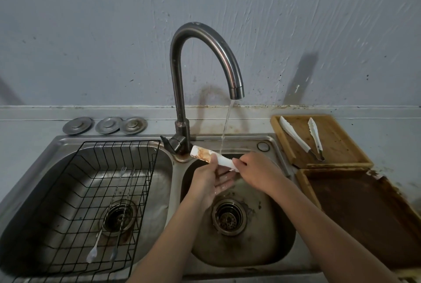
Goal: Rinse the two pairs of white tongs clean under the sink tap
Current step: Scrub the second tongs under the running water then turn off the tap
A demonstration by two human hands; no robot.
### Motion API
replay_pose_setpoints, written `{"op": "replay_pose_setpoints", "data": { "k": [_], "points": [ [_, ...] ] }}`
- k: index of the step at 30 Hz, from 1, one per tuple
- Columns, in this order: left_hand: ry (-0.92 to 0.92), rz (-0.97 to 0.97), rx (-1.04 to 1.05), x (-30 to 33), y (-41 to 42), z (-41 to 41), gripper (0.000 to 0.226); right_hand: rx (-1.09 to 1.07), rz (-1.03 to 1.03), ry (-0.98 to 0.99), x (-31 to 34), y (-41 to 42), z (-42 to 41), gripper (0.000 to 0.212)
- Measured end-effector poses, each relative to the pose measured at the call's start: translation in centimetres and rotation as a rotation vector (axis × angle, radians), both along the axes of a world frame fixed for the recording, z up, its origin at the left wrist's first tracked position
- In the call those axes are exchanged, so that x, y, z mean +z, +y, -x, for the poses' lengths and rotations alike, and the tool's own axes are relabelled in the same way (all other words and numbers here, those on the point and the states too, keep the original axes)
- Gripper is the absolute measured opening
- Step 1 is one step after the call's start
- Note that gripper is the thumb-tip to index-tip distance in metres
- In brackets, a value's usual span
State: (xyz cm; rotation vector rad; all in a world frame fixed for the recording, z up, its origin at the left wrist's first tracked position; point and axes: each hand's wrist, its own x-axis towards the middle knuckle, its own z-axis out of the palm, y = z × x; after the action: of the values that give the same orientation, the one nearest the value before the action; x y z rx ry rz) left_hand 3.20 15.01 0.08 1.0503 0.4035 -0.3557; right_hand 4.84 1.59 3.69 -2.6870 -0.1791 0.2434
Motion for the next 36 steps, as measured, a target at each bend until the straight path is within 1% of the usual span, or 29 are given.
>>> {"op": "replay_pose_setpoints", "data": {
  "k": [2, 4, 6, 7, 8, 11, 12, 15, 16, 18, 20, 21, 22, 24, 26, 28, 29, 32, 36],
  "points": [
    [0.038, -0.016, 0.018, 0.0, 0.0, 0.0, 0.035, 0.014, 0.057, -0.031, 0.0, -0.1, 0.2, 0.044],
    [0.049, -0.102, -0.040, -0.2, -0.5, 0.4, 0.029, 0.031, 0.110, -0.043, -0.1, -0.2, 0.3, 0.042],
    [0.049, -0.188, -0.104, -0.5, -0.8, 0.8, 0.029, 0.050, 0.163, -0.053, -0.1, -0.5, 0.5, 0.041],
    [0.062, -0.198, -0.099, -0.5, -0.8, 0.9, 0.030, 0.057, 0.189, -0.062, -0.1, -0.7, 0.6, 0.040],
    [0.087, -0.189, -0.079, -0.5, -0.5, 0.9, 0.033, 0.061, 0.206, -0.074, -0.1, -1.1, 0.8, 0.039],
    [0.159, -0.185, -0.034, -0.6, 0.4, 0.3, 0.052, 0.072, 0.212, -0.102, -0.1, -2.1, 1.2, 0.039],
    [0.161, -0.199, -0.043, -0.7, 0.4, 0.3, 0.053, 0.078, 0.217, -0.103, 0.0, -2.3, 1.3, 0.039],
    [0.117, -0.261, -0.121, -0.9, -0.1, 0.5, 0.038, 0.084, 0.229, -0.075, 0.4, -2.8, 1.4, 0.036],
    [0.102, -0.280, -0.140, -1.0, -0.2, 0.6, 0.034, 0.094, 0.229, -0.060, 0.5, -2.9, 1.4, 0.035],
    [0.111, -0.309, -0.150, -1.0, -0.1, 0.5, 0.038, 0.110, 0.214, -0.040, 0.7, -3.2, 1.7, 0.037],
    [0.169, -0.304, -0.109, -1.0, 0.5, 0.0, 0.055, 0.109, 0.189, -0.022, 0.8, -3.6, 1.9, 0.037],
    [0.185, -0.301, -0.082, -1.0, 0.9, -0.3, 0.061, 0.105, 0.180, -0.013, 0.9, -3.8, 2.0, 0.037],
    [0.185, -0.309, -0.073, -1.1, 1.1, -0.5, 0.062, 0.101, 0.174, -0.007, 0.9, -3.9, 2.0, 0.037],
    [0.164, -0.339, -0.124, -1.2, 1.0, -0.4, 0.054, 0.095, 0.178, -0.004, 1.0, -4.1, 2.1, 0.035],
    [0.146, -0.369, -0.196, -1.3, 0.8, 0.0, 0.037, 0.104, 0.192, -0.001, 1.0, -4.2, 2.0, 0.035],
    [0.138, -0.391, -0.244, -1.3, 1.0, 0.1, 0.033, 0.125, 0.191, 0.005, 0.9, -4.4, 1.9, 0.035],
    [0.144, -0.383, -0.243, -1.3, 1.2, -0.2, 0.035, 0.129, 0.175, 0.009, 0.9, -4.6, 1.9, 0.036],
    [0.184, -0.337, -0.193, -0.8, 2.1, -1.1, 0.052, 0.108, 0.093, 0.006, 0.9, -5.3, 1.7, 0.037],
    [0.190, -0.338, -0.186, -0.7, 2.0, -1.4, 0.058, 0.118, 0.082, -0.014, 0.8, -5.5, 1.7, 0.037]
  ]
}}
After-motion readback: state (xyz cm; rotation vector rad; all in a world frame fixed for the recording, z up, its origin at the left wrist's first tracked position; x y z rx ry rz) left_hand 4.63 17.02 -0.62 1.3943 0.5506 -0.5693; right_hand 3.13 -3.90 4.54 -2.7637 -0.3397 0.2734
